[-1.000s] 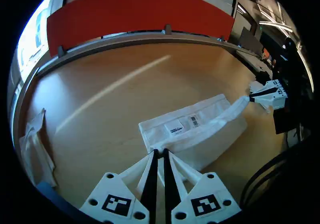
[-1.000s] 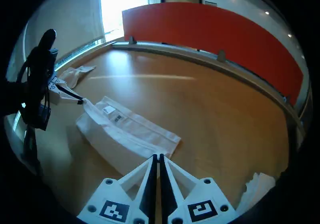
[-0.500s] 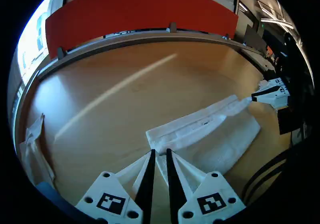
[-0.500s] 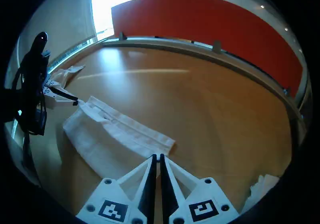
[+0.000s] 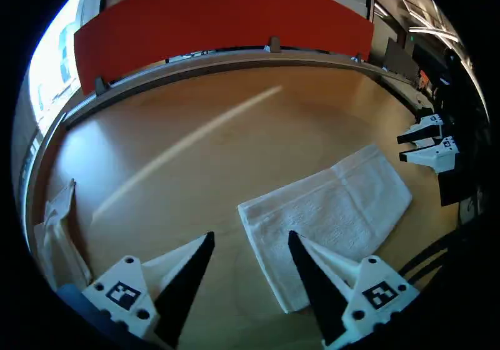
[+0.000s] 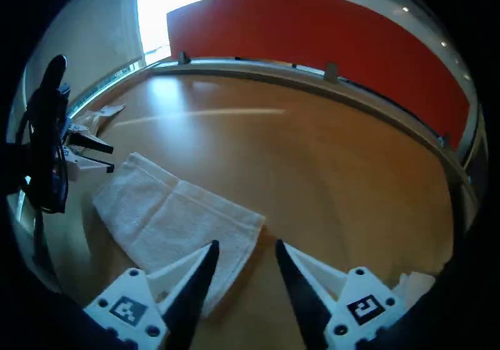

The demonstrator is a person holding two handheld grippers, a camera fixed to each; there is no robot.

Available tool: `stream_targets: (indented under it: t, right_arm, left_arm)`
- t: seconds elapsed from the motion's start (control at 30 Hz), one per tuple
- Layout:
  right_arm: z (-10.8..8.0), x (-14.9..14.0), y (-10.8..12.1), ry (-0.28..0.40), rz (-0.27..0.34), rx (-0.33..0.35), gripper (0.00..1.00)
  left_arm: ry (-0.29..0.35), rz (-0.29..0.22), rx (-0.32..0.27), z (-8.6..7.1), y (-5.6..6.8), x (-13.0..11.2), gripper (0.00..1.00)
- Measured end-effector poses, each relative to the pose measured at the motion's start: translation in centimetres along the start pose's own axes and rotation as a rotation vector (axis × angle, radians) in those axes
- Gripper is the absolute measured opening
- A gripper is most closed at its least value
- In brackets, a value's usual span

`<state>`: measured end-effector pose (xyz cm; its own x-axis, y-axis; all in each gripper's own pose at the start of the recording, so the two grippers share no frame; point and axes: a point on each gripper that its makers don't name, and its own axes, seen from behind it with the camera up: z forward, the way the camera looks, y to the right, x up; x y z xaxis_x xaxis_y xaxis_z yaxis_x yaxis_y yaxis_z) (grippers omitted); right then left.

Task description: Fold towel

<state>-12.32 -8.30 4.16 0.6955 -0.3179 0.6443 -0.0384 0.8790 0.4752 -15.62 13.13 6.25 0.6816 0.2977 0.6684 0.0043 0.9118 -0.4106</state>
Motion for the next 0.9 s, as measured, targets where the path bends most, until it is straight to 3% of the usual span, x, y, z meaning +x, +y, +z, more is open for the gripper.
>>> stream_targets:
  t: [0.17,0.43,0.7,0.9]
  right_arm:
    - [-0.5,-0.1,0.0,0.007,-0.005,-0.001,0.81]
    - [-1.0,-0.3,-0.5,0.009,-0.008,0.012,0.81]
    - [-1.4,-0.9,-1.5,0.003,-0.042,0.044,0.82]
    - [-1.7,-1.5,-2.4,-0.010,-0.071,0.082,0.83]
  left_arm:
    - [0.006,0.009,0.022,-0.5,-0.5,0.0,0.93]
    - [0.018,-0.013,0.046,-1.7,-1.0,-0.2,0.93]
    - [0.022,-0.053,0.099,-4.0,-2.1,-2.0,0.93]
    - [0.027,-0.111,0.143,-6.2,-2.8,-4.0,0.94]
